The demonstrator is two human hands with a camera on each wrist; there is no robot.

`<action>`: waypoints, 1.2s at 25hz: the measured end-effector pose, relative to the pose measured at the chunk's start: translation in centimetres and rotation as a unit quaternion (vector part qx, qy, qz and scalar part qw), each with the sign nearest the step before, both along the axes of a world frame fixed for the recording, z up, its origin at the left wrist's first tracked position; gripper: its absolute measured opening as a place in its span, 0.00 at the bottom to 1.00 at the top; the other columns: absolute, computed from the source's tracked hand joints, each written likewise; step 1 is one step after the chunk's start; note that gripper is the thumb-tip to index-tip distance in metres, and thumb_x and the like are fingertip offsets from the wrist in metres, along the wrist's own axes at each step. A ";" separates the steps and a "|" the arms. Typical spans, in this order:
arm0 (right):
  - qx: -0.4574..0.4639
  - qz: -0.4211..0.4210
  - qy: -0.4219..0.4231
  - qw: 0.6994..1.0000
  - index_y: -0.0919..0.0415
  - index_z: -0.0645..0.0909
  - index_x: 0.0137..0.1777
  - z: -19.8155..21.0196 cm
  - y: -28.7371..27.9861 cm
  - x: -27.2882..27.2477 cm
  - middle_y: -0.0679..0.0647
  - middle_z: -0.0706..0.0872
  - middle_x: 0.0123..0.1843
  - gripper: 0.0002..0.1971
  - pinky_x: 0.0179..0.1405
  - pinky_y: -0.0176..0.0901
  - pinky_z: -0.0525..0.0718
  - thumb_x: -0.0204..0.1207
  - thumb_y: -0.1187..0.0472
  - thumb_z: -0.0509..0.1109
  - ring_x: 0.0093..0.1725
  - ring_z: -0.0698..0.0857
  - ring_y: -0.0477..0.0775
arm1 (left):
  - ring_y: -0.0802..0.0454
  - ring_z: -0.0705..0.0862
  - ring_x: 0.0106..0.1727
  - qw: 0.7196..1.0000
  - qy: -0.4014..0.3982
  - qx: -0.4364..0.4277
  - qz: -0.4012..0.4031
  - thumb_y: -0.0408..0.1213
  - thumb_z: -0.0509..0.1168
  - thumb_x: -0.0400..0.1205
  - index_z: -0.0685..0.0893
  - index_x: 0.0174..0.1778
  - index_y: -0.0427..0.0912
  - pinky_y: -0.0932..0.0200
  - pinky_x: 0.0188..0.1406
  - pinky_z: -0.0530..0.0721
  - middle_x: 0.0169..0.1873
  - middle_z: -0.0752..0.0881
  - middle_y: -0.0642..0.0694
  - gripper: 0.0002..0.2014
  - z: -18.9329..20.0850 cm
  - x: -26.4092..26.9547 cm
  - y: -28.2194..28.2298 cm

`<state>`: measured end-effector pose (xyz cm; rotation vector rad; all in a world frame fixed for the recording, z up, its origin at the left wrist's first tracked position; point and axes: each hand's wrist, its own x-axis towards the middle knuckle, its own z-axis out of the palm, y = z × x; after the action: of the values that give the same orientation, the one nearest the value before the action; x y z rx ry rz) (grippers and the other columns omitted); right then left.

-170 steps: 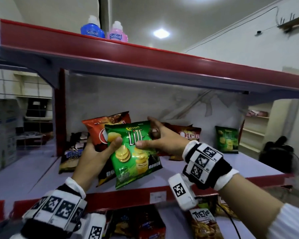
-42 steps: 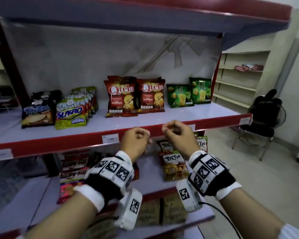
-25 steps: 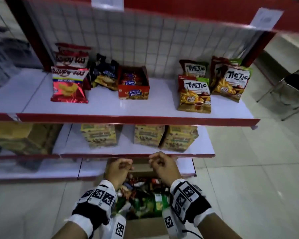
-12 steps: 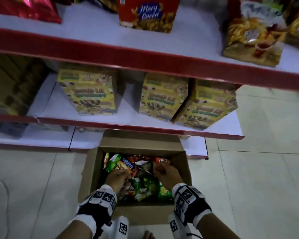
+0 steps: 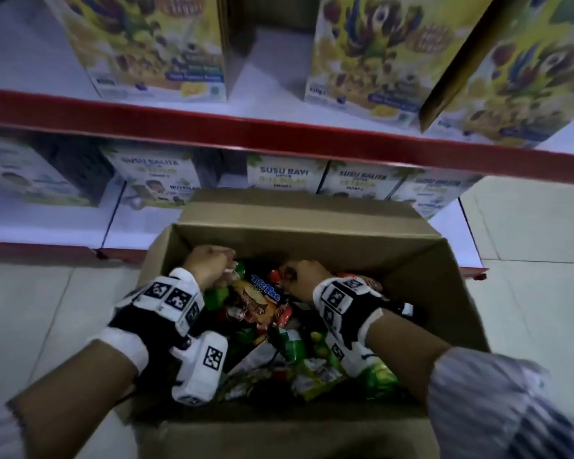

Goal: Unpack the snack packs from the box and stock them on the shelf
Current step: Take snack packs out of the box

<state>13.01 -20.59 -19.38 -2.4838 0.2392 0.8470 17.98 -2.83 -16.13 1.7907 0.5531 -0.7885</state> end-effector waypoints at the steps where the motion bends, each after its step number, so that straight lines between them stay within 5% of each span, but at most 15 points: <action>1: -0.034 0.027 0.010 0.999 0.63 0.80 0.65 -1.6 0.1 0.5 0.64 0.84 0.64 0.16 0.55 0.45 0.78 0.81 0.56 0.63 0.63 0.83 0.64 | 0.61 0.79 0.11 1.000 -0.019 -0.006 -0.006 0.30 0.55 0.86 0.77 0.37 0.43 0.70 0.13 0.74 0.33 0.81 0.45 0.13 -0.5 0.4 -0.2; 5: -0.183 0.119 0.021 0.976 0.62 0.83 0.58 -6.6 -1.0 1.4 0.58 0.85 0.59 0.15 0.45 0.47 0.77 0.80 0.53 0.65 0.57 0.85 0.61 | 0.60 0.82 0.16 0.997 -0.061 -0.008 -0.045 0.36 0.59 0.86 0.78 0.43 0.44 0.65 0.23 0.77 0.37 0.81 0.47 0.07 -1.7 1.6 -0.6; 8: -0.225 0.136 -0.057 0.963 0.51 0.79 0.40 -9.3 -1.7 0.9 0.51 0.82 0.40 0.19 0.38 0.47 0.81 0.72 0.36 0.61 0.39 0.83 0.59 | 0.53 0.85 0.32 0.994 -0.085 -0.006 -0.069 0.39 0.60 0.86 0.78 0.52 0.41 0.59 0.33 0.79 0.45 0.84 0.45 0.06 -2.3 1.7 -0.2; 11: -0.289 0.167 -0.060 0.941 0.56 0.85 0.44 -9.4 -1.1 0.5 0.53 0.87 0.44 0.13 0.40 0.48 0.84 0.75 0.48 0.63 0.44 0.88 0.59 | 0.50 0.84 0.35 0.992 -0.090 0.009 -0.093 0.40 0.61 0.85 0.78 0.59 0.37 0.57 0.34 0.80 0.44 0.84 0.44 0.12 -1.9 1.2 0.1; 14: -0.250 0.156 -0.055 0.954 0.58 0.85 0.50 -6.3 -1.2 0.0 0.55 0.88 0.48 0.17 0.39 0.43 0.79 0.70 0.46 0.70 0.49 0.88 0.59 | 0.49 0.84 0.38 0.988 -0.099 0.017 -0.113 0.45 0.63 0.84 0.77 0.62 0.37 0.53 0.35 0.83 0.43 0.84 0.42 0.16 -0.3 0.4 0.2; 18: -0.140 0.085 -0.108 0.981 0.55 0.77 0.30 2.8 -2.5 -1.5 0.50 0.79 0.31 0.17 0.29 0.38 0.71 0.65 0.44 0.77 0.33 0.79 0.50 | 0.44 0.88 0.46 0.971 -0.059 0.030 -0.228 0.72 0.54 0.75 0.78 0.56 0.37 0.48 0.41 0.87 0.49 0.88 0.35 0.37 2.2 -1.0 0.7; 20: -0.090 0.036 -0.181 0.979 0.53 0.74 0.29 7.9 -2.4 -2.7 0.48 0.78 0.31 0.18 0.31 0.38 0.71 0.67 0.43 0.77 0.33 0.76 0.47 | 0.39 0.89 0.53 0.952 -0.032 -0.006 -0.304 0.82 0.52 0.60 0.74 0.64 0.34 0.45 0.45 0.88 0.54 0.88 0.32 0.55 3.6 -2.0 0.8; 22: -0.036 0.022 -0.254 0.966 0.55 0.76 0.36 11.4 -1.5 -4.0 0.50 0.82 0.38 0.17 0.37 0.43 0.77 0.68 0.44 0.77 0.40 0.80 0.49 | 0.35 0.86 0.59 0.939 -0.048 -0.113 -0.320 0.83 0.54 0.53 0.70 0.74 0.41 0.40 0.50 0.87 0.61 0.84 0.29 0.61 4.8 -2.8 0.3; 25: 0.024 0.059 -0.304 0.951 0.58 0.79 0.51 13.4 0.9 -5.7 0.52 0.85 0.51 0.22 0.49 0.48 0.84 0.69 0.40 0.73 0.49 0.85 0.52 | 0.37 0.89 0.53 0.927 -0.092 -0.250 -0.266 0.79 0.59 0.62 0.85 0.61 0.54 0.39 0.52 0.86 0.53 0.90 0.35 0.41 6.1 -3.9 -0.3; 28: 0.188 -0.019 -0.343 0.920 0.59 0.83 0.54 14.1 0.9 -6.3 0.56 0.88 0.54 0.17 0.54 0.54 0.87 0.78 0.46 0.65 0.52 0.88 0.57 | 0.39 0.88 0.48 0.948 -0.126 -0.238 -0.170 0.65 0.62 0.75 0.82 0.60 0.45 0.41 0.51 0.85 0.52 0.89 0.37 0.28 7.1 -4.1 0.5; 30: 0.197 -0.106 -0.364 0.904 0.60 0.79 0.61 14.1 -0.3 -5.8 0.59 0.87 0.57 0.22 0.57 0.59 0.85 0.78 0.43 0.64 0.54 0.87 0.61 | 0.44 0.87 0.42 0.929 -0.163 -0.304 -0.133 0.52 0.66 0.73 0.82 0.56 0.42 0.49 0.46 0.86 0.46 0.89 0.39 0.21 8.0 -3.7 1.4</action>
<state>7.16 -20.85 -5.24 -2.1541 0.0574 -0.1476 14.30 -1.38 -8.11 1.3766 -0.1571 -0.7199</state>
